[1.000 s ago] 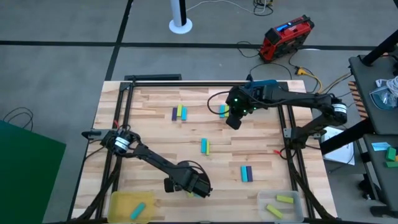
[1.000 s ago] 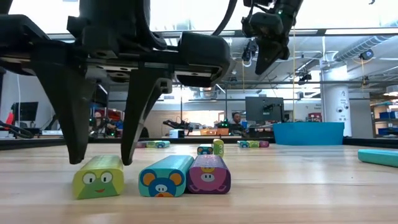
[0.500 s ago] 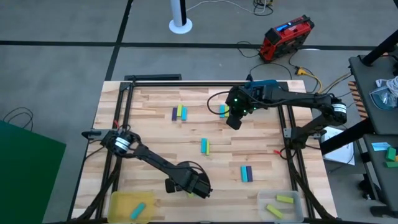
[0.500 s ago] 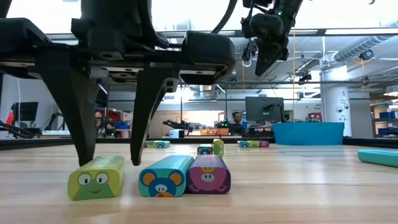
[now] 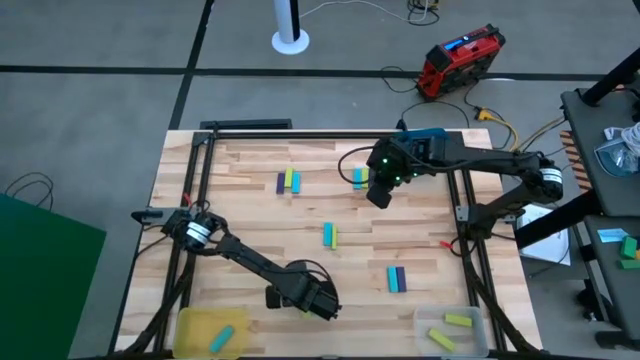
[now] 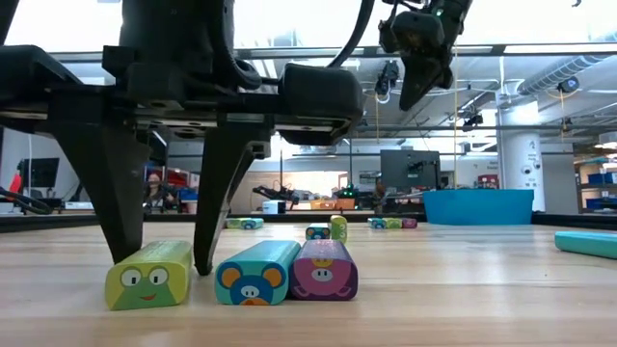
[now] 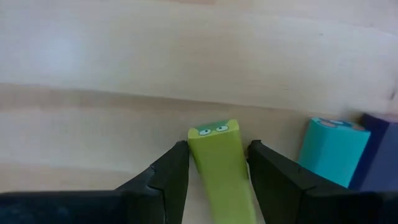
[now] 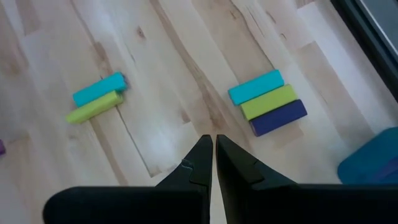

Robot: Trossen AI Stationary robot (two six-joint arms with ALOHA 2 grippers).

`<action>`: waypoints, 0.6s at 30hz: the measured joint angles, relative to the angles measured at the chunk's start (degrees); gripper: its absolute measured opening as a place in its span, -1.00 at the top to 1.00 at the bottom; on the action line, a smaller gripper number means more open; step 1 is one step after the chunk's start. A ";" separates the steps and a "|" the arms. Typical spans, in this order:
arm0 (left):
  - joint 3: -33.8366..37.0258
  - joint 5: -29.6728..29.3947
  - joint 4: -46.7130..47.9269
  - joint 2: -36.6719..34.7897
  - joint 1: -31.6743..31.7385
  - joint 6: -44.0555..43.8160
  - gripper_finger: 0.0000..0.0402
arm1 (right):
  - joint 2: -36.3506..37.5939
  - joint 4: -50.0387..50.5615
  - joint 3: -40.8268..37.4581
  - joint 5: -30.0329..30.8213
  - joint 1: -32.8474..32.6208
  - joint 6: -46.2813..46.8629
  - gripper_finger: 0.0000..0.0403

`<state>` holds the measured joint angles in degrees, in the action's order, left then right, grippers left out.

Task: Sort blocks
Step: Put the green block into the transparent bin

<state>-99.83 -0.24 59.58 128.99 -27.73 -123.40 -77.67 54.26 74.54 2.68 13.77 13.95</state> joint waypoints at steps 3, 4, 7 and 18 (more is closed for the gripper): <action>0.00 -1.29 0.17 0.02 -0.03 5.43 0.27 | 1.36 -0.07 0.00 -0.02 -0.32 2.25 0.94; 0.00 -1.69 0.28 0.04 -0.04 7.80 0.27 | 1.75 -0.12 0.00 -0.01 -0.62 3.03 0.94; 0.11 -2.53 0.71 0.04 0.00 16.32 0.27 | 3.28 -0.25 0.00 0.04 -1.65 4.11 0.94; 0.11 -3.35 1.37 0.09 0.50 26.36 0.27 | 4.16 -1.03 0.02 0.09 -3.03 4.54 0.94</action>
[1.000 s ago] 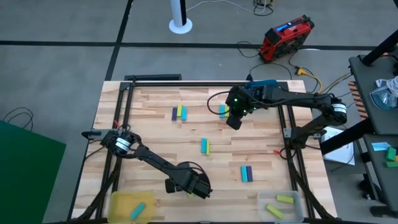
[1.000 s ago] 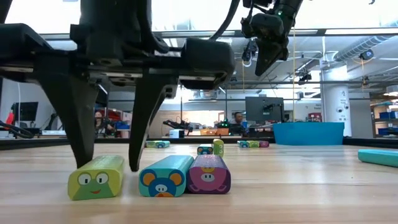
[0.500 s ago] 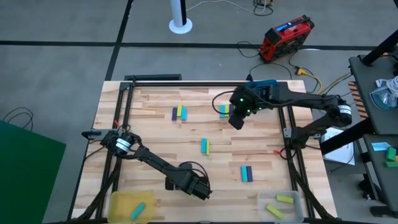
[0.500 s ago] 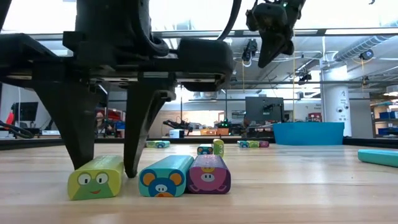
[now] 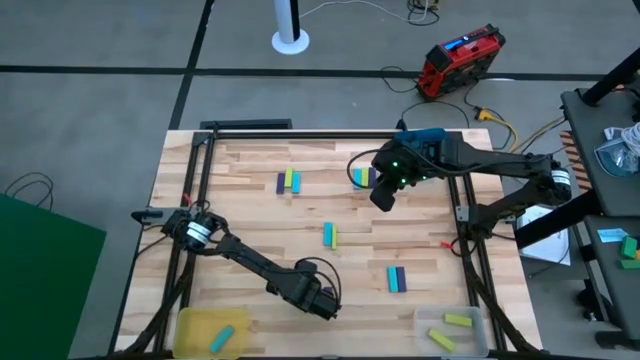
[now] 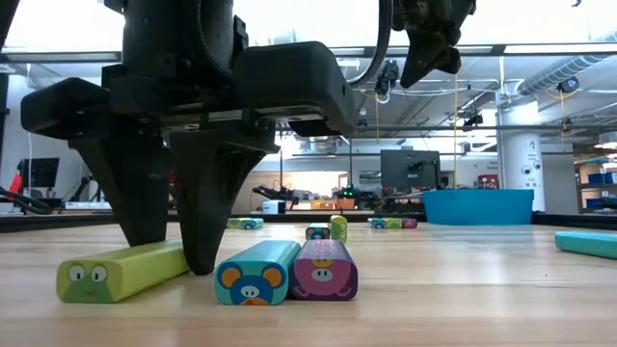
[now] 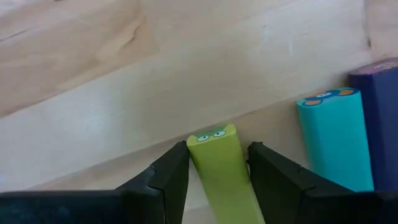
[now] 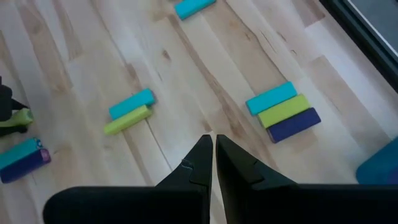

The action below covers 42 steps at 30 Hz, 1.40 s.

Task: Sort blocks
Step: Put the green block into the transparent bin

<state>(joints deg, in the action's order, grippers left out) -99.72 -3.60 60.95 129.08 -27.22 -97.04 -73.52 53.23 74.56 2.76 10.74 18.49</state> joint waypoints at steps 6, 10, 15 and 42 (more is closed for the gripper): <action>0.02 -0.11 0.60 -0.65 0.10 -1.22 0.27 | -0.07 0.00 0.00 0.02 0.02 -0.32 0.94; 0.02 -0.08 0.41 -1.10 0.00 -1.57 0.27 | -0.09 -0.02 0.00 0.07 0.02 -0.45 0.94; 0.02 3.01 0.04 -1.46 -0.24 -7.07 0.27 | -0.09 0.00 0.00 0.11 0.02 -0.45 0.94; 2.61 -1.86 -5.27 -1.57 -1.70 -5.28 0.60 | -0.09 0.01 0.00 0.20 0.04 -2.68 0.94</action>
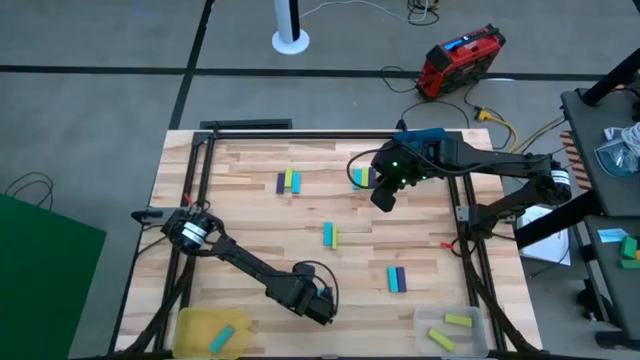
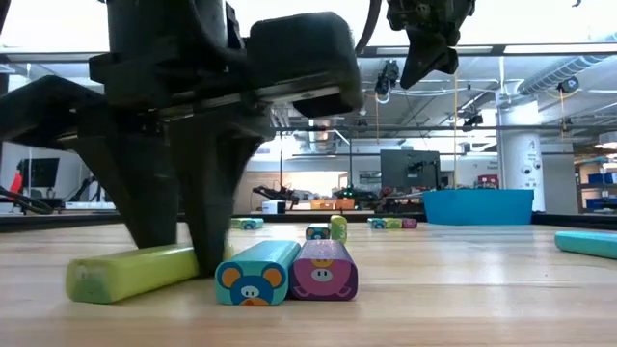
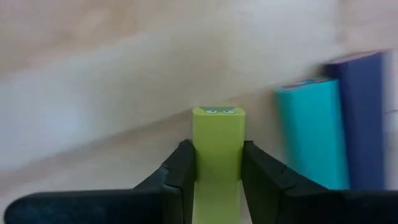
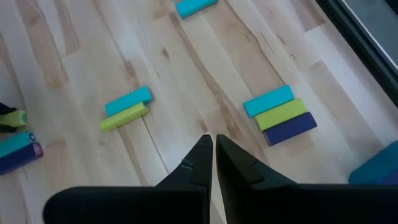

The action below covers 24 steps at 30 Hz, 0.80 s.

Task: Sort blocks
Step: Put the green block into the transparent bin

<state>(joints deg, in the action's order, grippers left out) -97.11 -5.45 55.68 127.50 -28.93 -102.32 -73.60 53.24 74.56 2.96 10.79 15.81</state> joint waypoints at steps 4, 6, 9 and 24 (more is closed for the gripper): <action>-2.51 -3.81 9.11 -1.10 0.05 9.53 0.60 | 0.40 0.48 0.00 -2.03 0.02 1.85 0.94; -3.74 -6.86 12.39 -2.94 0.04 13.76 0.60 | 0.44 0.45 0.02 -5.82 0.36 4.54 0.94; -4.31 -15.08 14.22 -5.84 0.04 21.61 0.60 | 0.05 0.19 0.02 -13.74 0.63 9.13 0.94; -4.38 -38.65 8.83 -23.83 3.80 48.84 0.60 | -1.84 -14.21 1.66 -19.55 -2.71 24.80 0.81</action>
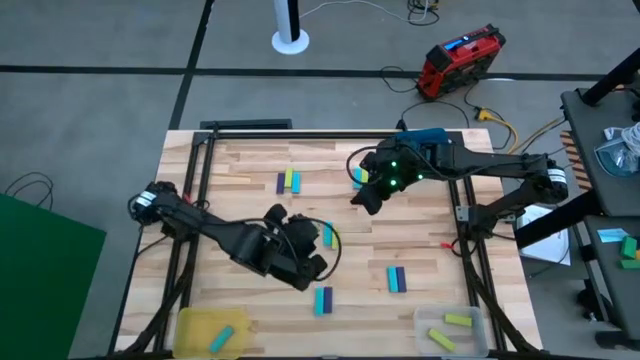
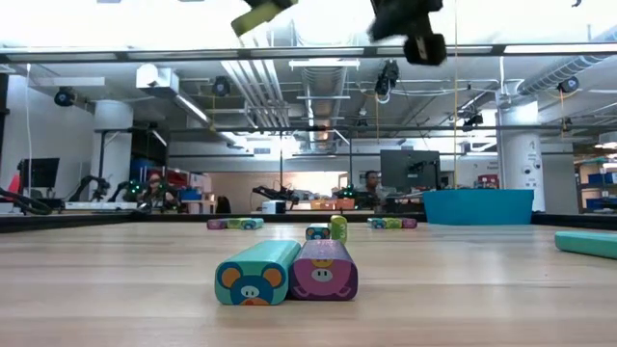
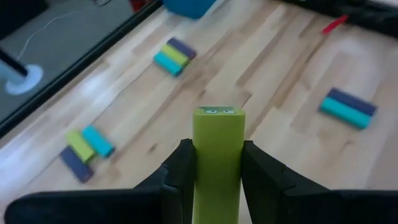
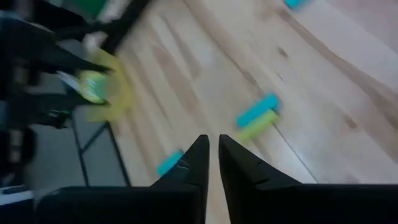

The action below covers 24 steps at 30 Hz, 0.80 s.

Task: Sort blocks
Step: Put the green block into the transparent bin

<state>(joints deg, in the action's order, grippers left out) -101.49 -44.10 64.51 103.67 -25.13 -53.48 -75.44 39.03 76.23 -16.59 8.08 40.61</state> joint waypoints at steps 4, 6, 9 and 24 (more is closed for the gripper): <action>0.00 1.82 -4.52 -1.68 1.97 5.77 0.60 | -0.16 -3.15 1.23 -0.31 -0.39 1.33 0.59; 0.00 4.02 -6.49 -2.13 3.07 8.09 0.60 | -0.23 -5.29 1.46 -0.88 -0.55 2.23 0.46; 0.00 5.66 -9.56 -2.15 4.41 11.04 0.60 | -0.57 -6.52 1.97 -2.45 -0.69 2.55 0.29; 0.02 9.27 -18.46 -1.48 10.08 21.73 0.60 | -2.46 -8.33 2.27 -3.54 -2.21 2.30 -0.07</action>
<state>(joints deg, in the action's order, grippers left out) -101.47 -34.83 46.05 102.19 -15.05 -31.76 -77.91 30.70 78.50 -20.13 5.87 42.90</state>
